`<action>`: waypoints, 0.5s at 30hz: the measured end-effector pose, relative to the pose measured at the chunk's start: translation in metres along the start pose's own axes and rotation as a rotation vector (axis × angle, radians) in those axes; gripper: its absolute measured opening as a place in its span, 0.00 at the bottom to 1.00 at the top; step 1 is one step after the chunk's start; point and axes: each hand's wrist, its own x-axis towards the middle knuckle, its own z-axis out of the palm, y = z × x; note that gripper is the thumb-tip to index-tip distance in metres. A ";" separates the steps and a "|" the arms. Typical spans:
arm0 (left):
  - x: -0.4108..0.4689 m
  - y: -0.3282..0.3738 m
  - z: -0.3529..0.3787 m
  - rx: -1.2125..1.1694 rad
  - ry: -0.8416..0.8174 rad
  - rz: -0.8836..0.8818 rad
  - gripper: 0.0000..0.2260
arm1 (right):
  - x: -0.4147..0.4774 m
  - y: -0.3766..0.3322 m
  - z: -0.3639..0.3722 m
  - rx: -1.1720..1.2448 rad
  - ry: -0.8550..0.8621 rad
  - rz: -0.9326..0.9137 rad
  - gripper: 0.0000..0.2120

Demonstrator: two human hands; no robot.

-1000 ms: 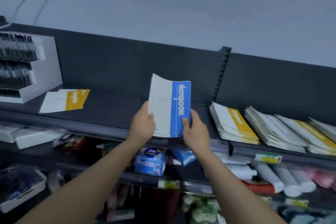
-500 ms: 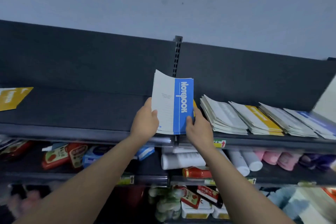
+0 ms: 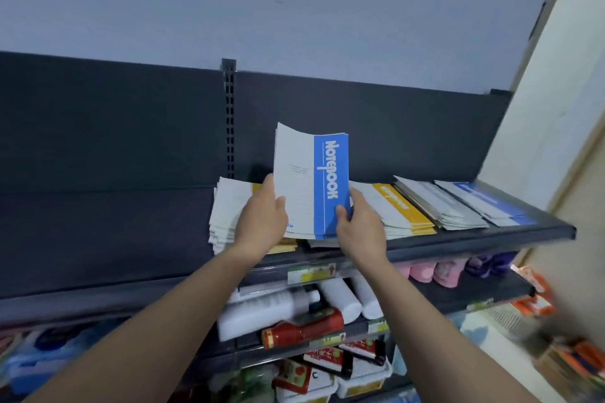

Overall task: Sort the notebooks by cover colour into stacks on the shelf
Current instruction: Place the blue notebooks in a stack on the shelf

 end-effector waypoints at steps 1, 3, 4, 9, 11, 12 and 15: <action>0.003 0.006 0.009 0.015 -0.007 0.014 0.14 | 0.004 0.008 -0.006 -0.004 0.010 0.007 0.13; 0.009 0.018 0.028 0.041 -0.019 0.038 0.14 | 0.014 0.026 -0.019 -0.019 0.024 0.022 0.14; 0.011 0.024 0.038 0.047 -0.025 0.047 0.13 | 0.018 0.035 -0.026 -0.030 0.030 0.026 0.13; 0.017 0.058 0.090 0.069 -0.033 0.062 0.13 | 0.036 0.081 -0.064 -0.065 0.050 0.020 0.12; 0.018 0.073 0.112 0.072 -0.038 0.048 0.12 | 0.043 0.099 -0.081 -0.061 0.055 0.015 0.13; 0.017 0.080 0.122 0.073 -0.039 0.041 0.12 | 0.046 0.107 -0.089 -0.058 0.054 0.016 0.14; 0.017 0.102 0.151 0.082 -0.046 0.025 0.13 | 0.053 0.134 -0.113 -0.062 0.043 0.027 0.13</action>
